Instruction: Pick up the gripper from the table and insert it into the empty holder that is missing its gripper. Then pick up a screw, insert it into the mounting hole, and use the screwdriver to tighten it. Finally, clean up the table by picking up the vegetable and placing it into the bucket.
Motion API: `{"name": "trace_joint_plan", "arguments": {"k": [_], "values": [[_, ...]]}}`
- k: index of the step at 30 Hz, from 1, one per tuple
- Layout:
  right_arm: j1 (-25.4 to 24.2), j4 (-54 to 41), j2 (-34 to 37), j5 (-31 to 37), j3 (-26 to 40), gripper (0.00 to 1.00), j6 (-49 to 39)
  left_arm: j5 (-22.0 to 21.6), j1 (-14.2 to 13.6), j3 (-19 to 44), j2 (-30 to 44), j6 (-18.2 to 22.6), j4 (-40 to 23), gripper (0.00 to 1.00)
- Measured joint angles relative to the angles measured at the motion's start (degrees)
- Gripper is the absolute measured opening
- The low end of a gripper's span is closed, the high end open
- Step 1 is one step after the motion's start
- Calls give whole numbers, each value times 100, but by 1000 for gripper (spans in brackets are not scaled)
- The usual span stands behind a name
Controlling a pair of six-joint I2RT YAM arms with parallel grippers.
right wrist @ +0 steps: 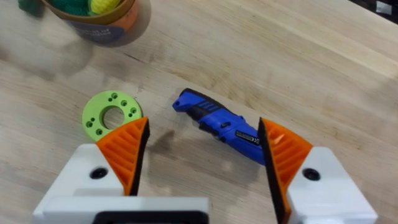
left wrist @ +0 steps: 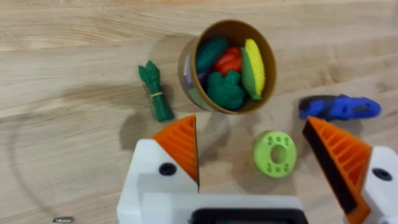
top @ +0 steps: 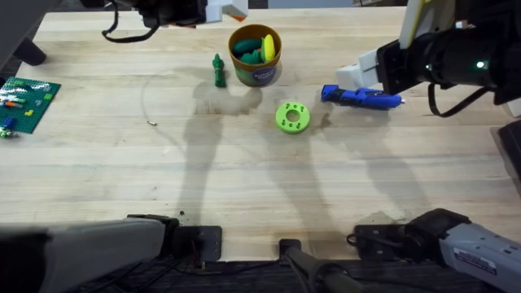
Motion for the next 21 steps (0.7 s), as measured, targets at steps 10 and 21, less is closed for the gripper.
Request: {"name": "trace_joint_plan", "arguments": {"k": [10,21], "values": [[19,-70,-175,-8,6,965,31,-645,77,-33,-346,-57,-154,989],[27,-128,-160,-8,6,965,31,-938,417,40,1071,-762,-68,989]]}}
